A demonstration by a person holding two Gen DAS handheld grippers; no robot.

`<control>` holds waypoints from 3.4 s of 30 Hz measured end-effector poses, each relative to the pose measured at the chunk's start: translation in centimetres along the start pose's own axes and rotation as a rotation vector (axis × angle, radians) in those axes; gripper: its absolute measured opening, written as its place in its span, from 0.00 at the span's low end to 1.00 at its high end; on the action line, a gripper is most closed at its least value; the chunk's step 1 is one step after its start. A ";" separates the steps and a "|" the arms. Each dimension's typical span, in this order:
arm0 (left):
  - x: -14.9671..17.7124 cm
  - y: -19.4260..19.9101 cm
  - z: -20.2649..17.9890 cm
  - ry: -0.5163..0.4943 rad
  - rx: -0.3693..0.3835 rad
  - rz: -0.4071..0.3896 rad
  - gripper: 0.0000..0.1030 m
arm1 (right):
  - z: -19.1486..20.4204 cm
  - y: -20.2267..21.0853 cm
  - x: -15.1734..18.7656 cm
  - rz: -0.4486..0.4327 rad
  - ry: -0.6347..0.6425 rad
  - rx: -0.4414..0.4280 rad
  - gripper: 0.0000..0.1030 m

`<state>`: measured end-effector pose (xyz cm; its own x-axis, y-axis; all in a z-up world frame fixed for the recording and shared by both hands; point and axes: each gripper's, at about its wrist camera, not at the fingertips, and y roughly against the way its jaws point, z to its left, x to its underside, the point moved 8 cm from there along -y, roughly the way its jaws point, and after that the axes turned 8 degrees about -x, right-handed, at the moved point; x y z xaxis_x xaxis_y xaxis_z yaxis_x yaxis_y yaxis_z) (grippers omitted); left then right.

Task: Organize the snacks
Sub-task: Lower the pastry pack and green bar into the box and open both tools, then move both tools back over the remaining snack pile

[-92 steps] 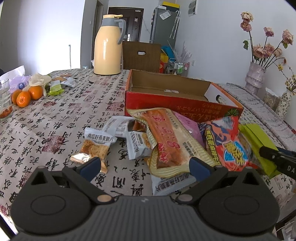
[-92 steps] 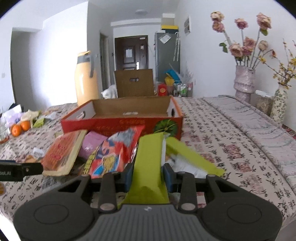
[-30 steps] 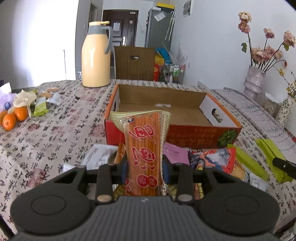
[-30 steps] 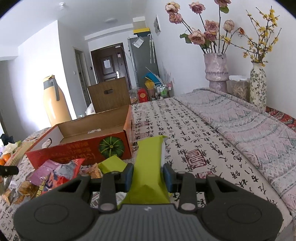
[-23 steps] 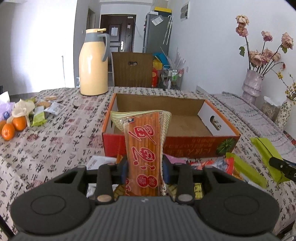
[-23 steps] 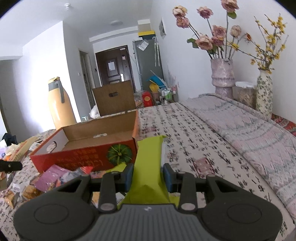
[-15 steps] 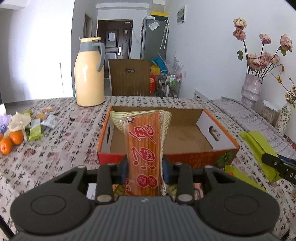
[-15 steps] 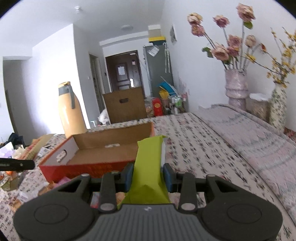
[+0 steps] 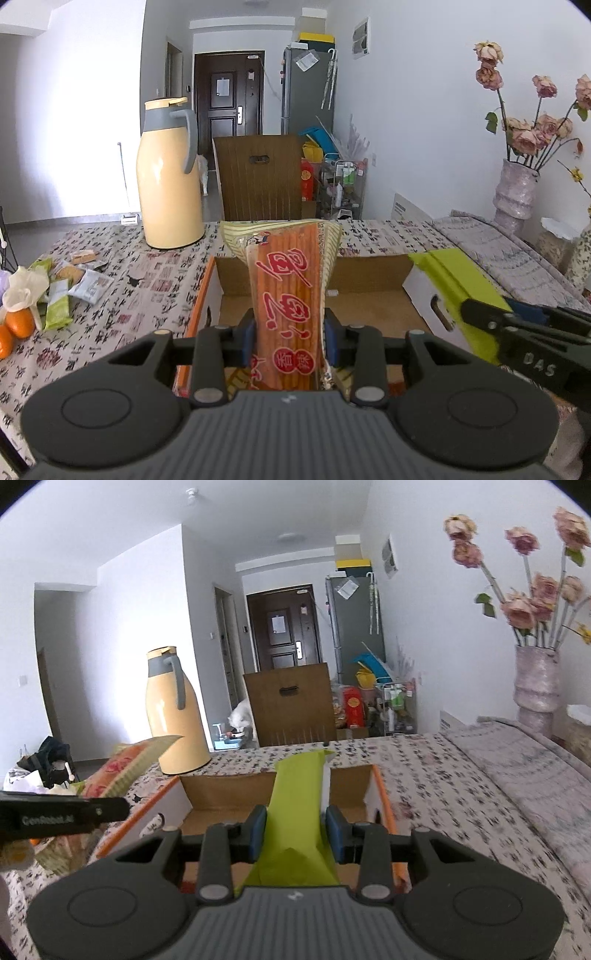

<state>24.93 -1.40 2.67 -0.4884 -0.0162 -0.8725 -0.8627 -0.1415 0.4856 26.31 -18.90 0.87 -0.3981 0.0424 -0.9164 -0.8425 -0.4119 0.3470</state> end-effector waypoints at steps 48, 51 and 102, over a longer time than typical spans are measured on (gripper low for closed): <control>-0.9 -5.6 2.7 0.123 -0.101 0.000 1.00 | -1.4 -7.0 0.9 0.125 -0.035 0.047 1.00; -1.2 -4.1 2.6 0.117 -0.097 -0.022 1.00 | -1.1 -5.7 0.2 0.105 -0.022 0.054 1.00; 13.2 7.1 7.9 0.094 -0.046 0.043 1.00 | -3.3 11.0 14.2 0.202 -0.028 0.164 1.00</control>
<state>11.33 5.24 -4.92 -0.5088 -0.1159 -0.8530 -0.8331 -0.1835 0.5219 12.60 -25.87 -9.00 -0.5720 0.0000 -0.8203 -0.7917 -0.2617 0.5520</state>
